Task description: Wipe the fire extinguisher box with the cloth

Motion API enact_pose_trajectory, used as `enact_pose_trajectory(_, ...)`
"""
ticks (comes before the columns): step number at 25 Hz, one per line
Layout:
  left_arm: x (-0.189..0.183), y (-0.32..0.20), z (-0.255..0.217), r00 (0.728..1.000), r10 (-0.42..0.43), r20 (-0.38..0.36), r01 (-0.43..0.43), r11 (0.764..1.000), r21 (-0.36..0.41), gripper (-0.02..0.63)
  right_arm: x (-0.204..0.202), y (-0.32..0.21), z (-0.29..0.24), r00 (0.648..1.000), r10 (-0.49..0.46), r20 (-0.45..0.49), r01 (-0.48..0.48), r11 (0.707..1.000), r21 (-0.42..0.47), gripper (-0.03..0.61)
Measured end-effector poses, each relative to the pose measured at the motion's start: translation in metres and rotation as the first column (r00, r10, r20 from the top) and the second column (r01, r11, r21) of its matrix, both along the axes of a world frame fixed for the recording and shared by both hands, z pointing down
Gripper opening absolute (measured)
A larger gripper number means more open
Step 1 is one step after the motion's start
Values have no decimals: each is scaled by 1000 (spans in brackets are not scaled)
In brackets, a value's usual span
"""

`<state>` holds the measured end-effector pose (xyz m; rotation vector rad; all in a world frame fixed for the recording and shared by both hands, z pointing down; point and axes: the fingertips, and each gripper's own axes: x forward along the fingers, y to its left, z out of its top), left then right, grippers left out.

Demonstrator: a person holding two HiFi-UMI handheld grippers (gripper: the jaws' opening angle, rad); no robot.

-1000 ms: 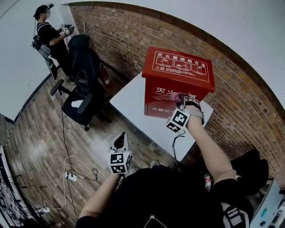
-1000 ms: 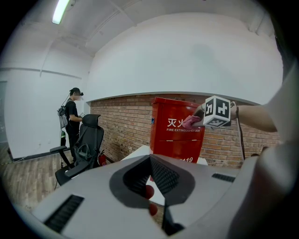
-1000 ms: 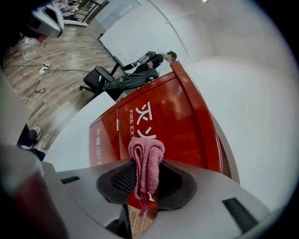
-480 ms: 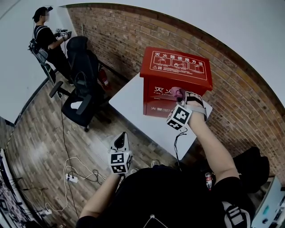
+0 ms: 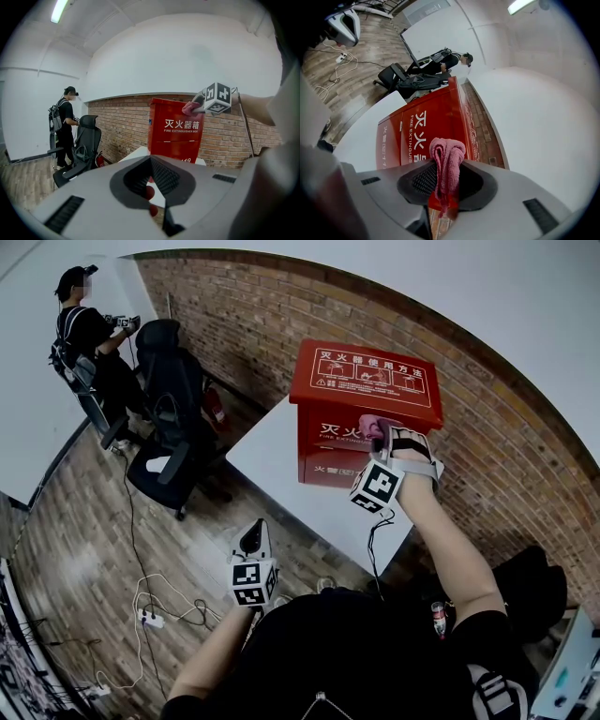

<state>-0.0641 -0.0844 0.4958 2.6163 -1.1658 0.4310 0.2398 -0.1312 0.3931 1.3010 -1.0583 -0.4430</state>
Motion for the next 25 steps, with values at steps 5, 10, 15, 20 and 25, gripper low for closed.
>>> enact_pose_trajectory(5,1,0,1,1000,-2,-1,2,1000,-3,28,1,1,-6,1000,0,-13,0,1000,9,110)
enact_pose_trajectory(10,5,-1,3,1000,-3,-1,3,1000,-4,28,4,1,-3,1000,-4,-2,4,1000,13,110)
enact_pose_trajectory(15,6,1,4,1000,-6,2,6,1000,-10,28,11,8,-3,1000,3,1,-3,1000,16,109)
enact_pose_trajectory(20,11,3,5,1000,1,3,-1,1000,-12,28,20,16,-4,1000,16,-1,-16,1000,15,109)
enact_pose_trajectory(25,18,5,7,1000,16,1,-16,1000,-17,28,32,24,-4,999,35,-6,-35,999,17,110)
